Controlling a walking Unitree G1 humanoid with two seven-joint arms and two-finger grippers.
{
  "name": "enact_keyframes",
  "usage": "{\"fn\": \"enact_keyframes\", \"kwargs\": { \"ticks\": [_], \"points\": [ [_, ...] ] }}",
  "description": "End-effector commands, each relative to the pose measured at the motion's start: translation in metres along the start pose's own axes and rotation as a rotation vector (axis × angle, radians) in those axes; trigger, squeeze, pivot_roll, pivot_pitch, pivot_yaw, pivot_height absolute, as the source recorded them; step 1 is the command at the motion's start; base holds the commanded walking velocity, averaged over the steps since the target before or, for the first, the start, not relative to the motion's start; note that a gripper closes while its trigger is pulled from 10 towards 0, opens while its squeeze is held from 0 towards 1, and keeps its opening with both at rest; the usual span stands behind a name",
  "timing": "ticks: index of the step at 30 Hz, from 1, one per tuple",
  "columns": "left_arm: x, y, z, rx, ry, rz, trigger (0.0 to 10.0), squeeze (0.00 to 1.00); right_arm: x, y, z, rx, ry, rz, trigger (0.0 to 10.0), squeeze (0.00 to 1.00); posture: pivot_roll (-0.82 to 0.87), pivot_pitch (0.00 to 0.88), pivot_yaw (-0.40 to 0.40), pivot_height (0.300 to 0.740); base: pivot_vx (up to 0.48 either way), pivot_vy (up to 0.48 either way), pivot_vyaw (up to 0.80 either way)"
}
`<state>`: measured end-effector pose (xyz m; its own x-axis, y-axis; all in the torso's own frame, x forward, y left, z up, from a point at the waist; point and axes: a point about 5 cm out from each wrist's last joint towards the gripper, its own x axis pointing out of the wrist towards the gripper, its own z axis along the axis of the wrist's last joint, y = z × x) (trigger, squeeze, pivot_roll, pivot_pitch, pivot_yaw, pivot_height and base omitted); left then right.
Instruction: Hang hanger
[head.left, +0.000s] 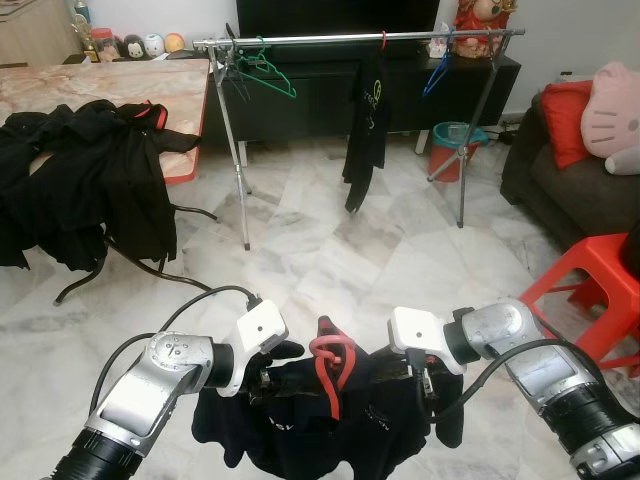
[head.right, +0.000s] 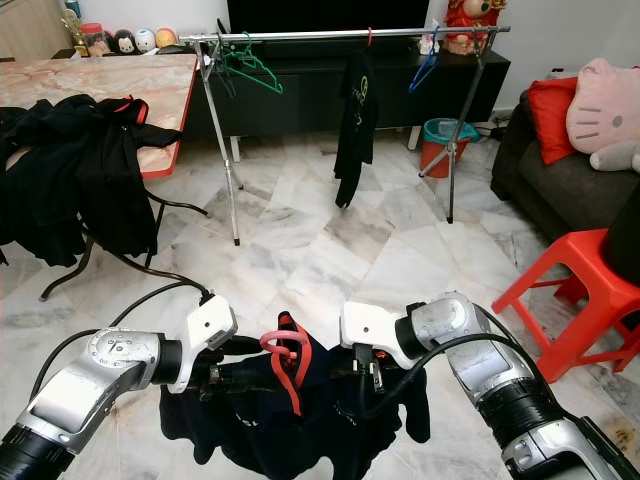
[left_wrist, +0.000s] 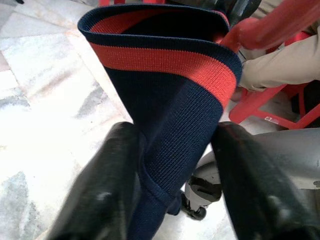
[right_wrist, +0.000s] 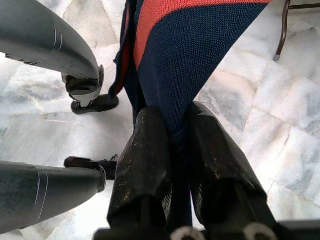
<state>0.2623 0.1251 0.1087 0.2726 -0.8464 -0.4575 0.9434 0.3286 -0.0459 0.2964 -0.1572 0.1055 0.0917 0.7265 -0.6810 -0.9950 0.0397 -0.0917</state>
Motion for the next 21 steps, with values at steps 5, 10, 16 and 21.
{"fn": "enact_keyframes", "kwargs": {
  "ticks": [5, 10, 16, 21],
  "points": [
    [0.0014, -0.0025, 0.0037, 0.009, 0.001, -0.014, 0.0, 0.0, -0.0048, -0.0083, 0.0162, -0.052, -0.029, -0.031, 10.0, 0.0, -0.13, 0.0, -0.015, 0.732, 0.0, 0.0, 0.0],
    [0.0018, -0.003, 0.0022, 0.007, 0.008, -0.016, 0.0, 0.0, -0.0055, -0.0112, 0.0192, -0.055, -0.038, -0.043, 10.0, 0.0, -0.13, 0.0, -0.015, 0.732, 0.0, 0.0, 0.0],
    [0.0019, -0.0031, 0.0023, 0.005, 0.008, -0.018, 0.0, 0.0, -0.0065, -0.0121, 0.0199, -0.056, -0.039, -0.048, 10.0, 0.0, -0.13, 0.0, -0.017, 0.732, 0.0, 0.0, 0.0],
    [0.0003, -0.0032, 0.0015, 0.006, 0.014, -0.023, 0.0, 0.0, -0.0068, -0.0126, 0.0198, -0.054, -0.038, -0.051, 10.0, 0.0, -0.13, 0.0, -0.017, 0.732, 0.0, 0.0, 0.0]
  ]
}}
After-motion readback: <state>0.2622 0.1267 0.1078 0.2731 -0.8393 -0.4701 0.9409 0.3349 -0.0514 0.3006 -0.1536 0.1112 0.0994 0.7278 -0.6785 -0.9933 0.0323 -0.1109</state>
